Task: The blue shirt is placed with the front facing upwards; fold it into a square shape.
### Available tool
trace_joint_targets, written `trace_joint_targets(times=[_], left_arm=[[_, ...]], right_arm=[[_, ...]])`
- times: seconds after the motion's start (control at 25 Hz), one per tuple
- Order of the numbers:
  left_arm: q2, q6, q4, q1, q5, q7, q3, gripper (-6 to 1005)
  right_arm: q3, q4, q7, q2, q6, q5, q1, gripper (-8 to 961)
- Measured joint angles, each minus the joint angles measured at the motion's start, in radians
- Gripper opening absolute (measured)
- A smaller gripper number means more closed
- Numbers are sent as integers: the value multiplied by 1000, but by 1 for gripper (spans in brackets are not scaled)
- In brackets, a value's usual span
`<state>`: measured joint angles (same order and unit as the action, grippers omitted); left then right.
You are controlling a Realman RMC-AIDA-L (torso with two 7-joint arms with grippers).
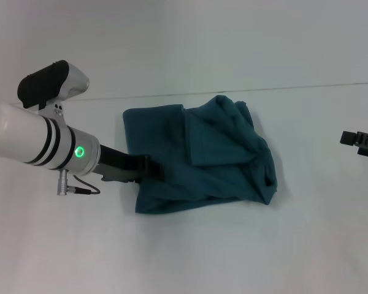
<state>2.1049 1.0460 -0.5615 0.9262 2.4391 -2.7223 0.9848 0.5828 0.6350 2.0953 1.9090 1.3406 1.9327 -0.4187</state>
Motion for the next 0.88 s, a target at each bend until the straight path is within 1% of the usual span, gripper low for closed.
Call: trace_joint_targets(times=[0.08,0.36,0.56,0.6,0.72,0.88], left_arm=[[2,2,-1,3,-1,1,0,580],[2,16,-24,-1,-9,7,-1,313],[3,42,-49,-8,-11,9,-9,146],[3,68,-71,-16,-17,9,-11,113],[3,102,-115,-36,-40,9,-12,96],[0,176,-225,-90,-87,-4,-14,104]], right_arm=[[0,0,0,1,0,0,0,928],[0,0,3,1,0,0,0,928],[0,0,4,1,0,0,-2,928],[0,0,5,1,0,0,-2,928],[-5,0,7,1,-1,-1,-2,928],[-13,0,8,1,-1,-1,-3,928]])
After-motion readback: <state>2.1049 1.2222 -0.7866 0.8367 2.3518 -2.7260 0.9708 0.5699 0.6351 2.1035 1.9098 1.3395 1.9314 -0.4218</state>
